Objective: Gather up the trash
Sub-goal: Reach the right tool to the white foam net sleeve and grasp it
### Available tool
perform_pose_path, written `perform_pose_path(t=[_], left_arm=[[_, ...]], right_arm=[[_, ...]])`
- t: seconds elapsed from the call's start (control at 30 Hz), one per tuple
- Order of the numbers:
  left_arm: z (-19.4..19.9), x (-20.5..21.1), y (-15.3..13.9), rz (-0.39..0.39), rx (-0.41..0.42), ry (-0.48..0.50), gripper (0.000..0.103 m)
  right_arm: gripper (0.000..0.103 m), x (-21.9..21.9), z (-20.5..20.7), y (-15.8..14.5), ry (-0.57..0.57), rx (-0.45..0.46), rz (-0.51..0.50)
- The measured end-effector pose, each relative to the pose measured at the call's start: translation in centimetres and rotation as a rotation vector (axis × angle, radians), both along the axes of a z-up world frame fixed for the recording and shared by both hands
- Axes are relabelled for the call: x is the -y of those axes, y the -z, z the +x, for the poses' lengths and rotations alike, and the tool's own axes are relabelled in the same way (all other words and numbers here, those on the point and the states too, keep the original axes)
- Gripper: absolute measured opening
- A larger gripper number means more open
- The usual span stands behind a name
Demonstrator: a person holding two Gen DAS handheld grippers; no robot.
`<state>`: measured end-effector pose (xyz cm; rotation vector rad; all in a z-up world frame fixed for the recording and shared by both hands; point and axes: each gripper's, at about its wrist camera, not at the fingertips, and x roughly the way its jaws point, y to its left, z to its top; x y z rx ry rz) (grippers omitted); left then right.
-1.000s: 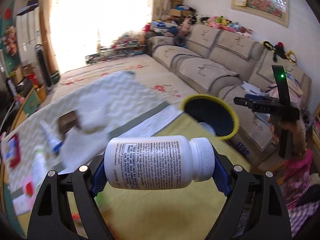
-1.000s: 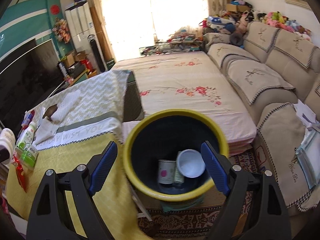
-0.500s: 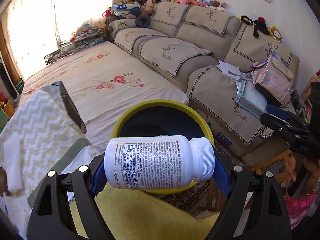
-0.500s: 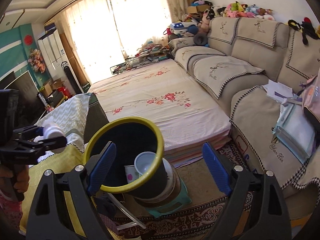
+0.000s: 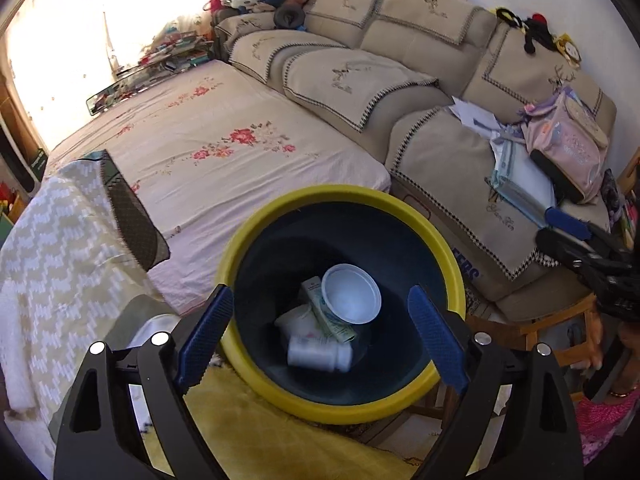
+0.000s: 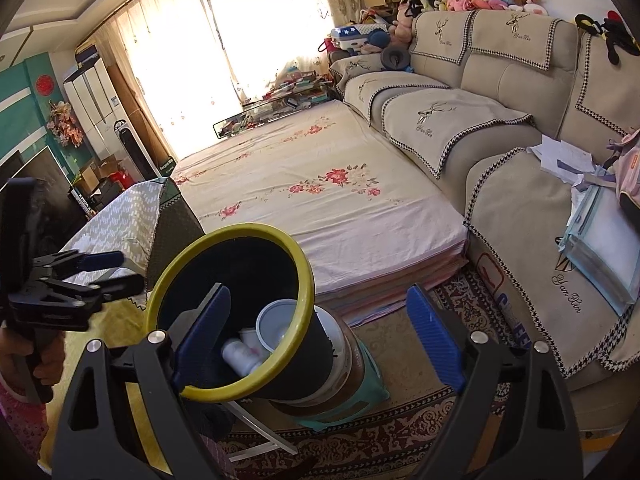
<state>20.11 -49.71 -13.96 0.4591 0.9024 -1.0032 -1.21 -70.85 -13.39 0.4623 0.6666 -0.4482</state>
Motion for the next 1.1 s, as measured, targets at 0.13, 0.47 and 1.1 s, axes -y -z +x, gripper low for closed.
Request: perform_pose_path(t=[0.13,0.47,1.1], left_arm=[[0.2,-4.4,-2.7,-0.084,0.024,-0.058,0.089],[1.5,-20.4,-9.3,-0.298,0.171,-0.323,0.093],[7.1,-50.1,-10.3,-0.369,0.416,-0.865,0.098]], right_arm=[[0.085,0.3,1.5,0.8,-0.005,-0.020,0.010],[0.085,-0.2,5.7,1.2,-0.019,-0.075,-0.006],[0.085,-22.9,22.0,-4.0,-0.580,-0.037,-0.070]])
